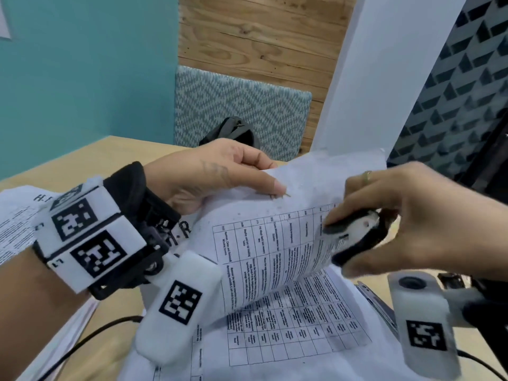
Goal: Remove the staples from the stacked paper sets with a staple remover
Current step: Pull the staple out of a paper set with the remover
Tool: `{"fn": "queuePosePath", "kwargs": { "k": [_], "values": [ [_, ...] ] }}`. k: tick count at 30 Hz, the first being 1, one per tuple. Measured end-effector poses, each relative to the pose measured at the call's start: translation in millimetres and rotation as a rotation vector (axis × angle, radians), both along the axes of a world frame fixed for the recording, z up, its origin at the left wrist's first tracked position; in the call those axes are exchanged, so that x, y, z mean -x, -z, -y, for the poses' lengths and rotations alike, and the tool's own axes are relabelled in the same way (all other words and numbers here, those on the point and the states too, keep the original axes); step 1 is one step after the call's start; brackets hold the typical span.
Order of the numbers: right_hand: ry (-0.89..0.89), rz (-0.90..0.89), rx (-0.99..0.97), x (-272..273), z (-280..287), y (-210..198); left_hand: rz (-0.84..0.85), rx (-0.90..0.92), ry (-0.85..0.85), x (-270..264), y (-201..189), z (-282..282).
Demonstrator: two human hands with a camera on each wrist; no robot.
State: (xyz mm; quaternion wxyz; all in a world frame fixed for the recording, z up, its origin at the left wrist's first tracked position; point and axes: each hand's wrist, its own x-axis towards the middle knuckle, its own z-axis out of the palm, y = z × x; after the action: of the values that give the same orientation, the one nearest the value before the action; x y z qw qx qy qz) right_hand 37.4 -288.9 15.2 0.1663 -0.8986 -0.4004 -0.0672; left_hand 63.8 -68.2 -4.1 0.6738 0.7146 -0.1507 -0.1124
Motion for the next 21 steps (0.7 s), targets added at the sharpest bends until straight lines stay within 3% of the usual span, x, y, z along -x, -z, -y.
{"fn": "queuePosePath", "kwargs": {
  "k": [4,9,15,21],
  "values": [
    [0.051,-0.056,0.117,-4.9,4.9,1.0,0.024,0.006,0.009,-1.2,-1.7,-4.3],
    [0.029,-0.301,-0.027,-13.3,37.1,-21.1,0.187,-0.095,-0.019,-0.1,-3.1,-7.8],
    [0.026,-0.345,-0.167,-36.7,67.8,-19.5,0.304,-0.149,0.036,3.7,-12.1,-19.3],
    [-0.194,-0.761,-0.321,-44.5,41.5,6.6,0.316,-0.165,0.15,7.5,-19.5,-19.5]
  ]
}}
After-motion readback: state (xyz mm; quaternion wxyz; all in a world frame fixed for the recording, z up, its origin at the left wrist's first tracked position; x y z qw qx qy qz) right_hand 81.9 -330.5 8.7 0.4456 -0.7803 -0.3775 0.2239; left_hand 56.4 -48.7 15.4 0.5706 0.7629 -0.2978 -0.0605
